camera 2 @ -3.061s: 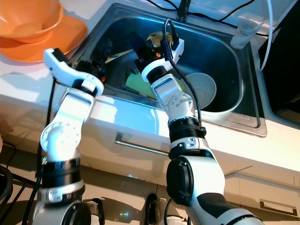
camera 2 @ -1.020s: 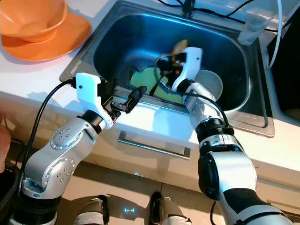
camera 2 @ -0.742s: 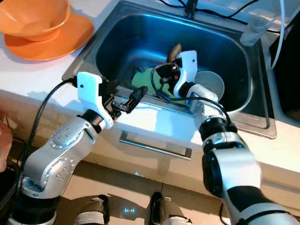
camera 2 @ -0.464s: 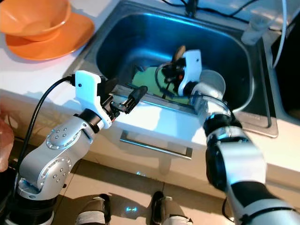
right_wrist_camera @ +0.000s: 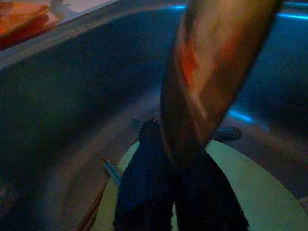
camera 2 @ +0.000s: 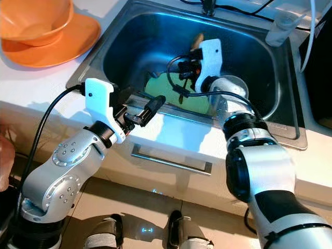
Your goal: Kitchen organization
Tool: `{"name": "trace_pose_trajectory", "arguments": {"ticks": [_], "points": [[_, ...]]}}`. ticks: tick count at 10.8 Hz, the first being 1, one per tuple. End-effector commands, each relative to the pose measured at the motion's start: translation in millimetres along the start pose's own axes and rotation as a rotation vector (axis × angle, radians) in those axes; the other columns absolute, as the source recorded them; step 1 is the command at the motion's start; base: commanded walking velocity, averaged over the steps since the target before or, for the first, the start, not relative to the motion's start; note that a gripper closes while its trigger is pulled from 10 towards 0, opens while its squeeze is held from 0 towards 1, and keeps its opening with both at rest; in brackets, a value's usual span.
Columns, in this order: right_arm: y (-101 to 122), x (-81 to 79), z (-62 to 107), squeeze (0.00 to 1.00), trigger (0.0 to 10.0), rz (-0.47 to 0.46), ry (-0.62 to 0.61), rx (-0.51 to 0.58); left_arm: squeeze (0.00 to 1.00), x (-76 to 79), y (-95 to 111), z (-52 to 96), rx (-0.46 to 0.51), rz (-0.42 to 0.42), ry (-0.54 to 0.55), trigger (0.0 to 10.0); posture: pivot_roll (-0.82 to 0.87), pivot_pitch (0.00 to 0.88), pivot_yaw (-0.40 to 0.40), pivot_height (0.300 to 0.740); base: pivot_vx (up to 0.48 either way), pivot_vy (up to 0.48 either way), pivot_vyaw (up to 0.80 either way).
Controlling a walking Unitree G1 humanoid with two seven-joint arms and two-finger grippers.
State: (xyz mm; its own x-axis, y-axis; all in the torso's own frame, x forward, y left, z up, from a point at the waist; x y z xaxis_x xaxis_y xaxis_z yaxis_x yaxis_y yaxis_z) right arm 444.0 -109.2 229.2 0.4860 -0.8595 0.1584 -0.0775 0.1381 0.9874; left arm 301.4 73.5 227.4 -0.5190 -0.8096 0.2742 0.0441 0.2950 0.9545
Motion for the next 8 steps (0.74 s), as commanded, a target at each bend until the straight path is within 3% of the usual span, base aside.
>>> {"name": "trace_pose_trajectory", "arguments": {"ticks": [1, 8], "points": [[-1.3, 1.5, 0.3, 1.00, 10.0, 0.005, -0.012, -0.009, 0.00, 6.3, -1.6, 2.3, -0.009, -0.011, -0.027, 10.0, 0.16, 0.247, -0.096, 0.740, 0.000, 0.000, 0.00], [-0.9, -0.4, -0.7, 1.00, 10.0, 0.007, -0.001, -0.015, 0.00, 6.0, -0.9, -1.7, -0.006, -0.016, -0.033, 10.0, 0.15, 0.227, -0.102, 0.740, 0.000, 0.000, 0.00]]}}
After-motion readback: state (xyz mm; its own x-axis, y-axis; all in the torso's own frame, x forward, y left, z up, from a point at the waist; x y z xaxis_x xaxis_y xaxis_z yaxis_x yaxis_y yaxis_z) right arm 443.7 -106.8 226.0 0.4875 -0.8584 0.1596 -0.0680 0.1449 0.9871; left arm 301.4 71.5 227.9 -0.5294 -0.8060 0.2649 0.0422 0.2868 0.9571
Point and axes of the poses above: a point about 5 cm out from each wrist's last joint towards the gripper, its own z axis pointing back from the gripper into the wrist, its own y axis along the axis of the wrist's last joint, x = y × z, the point moved 3 cm from there along -z, pointing out of the wrist towards the gripper, and after that the axes turned 13 degrees about z, right-handed, at the moved point
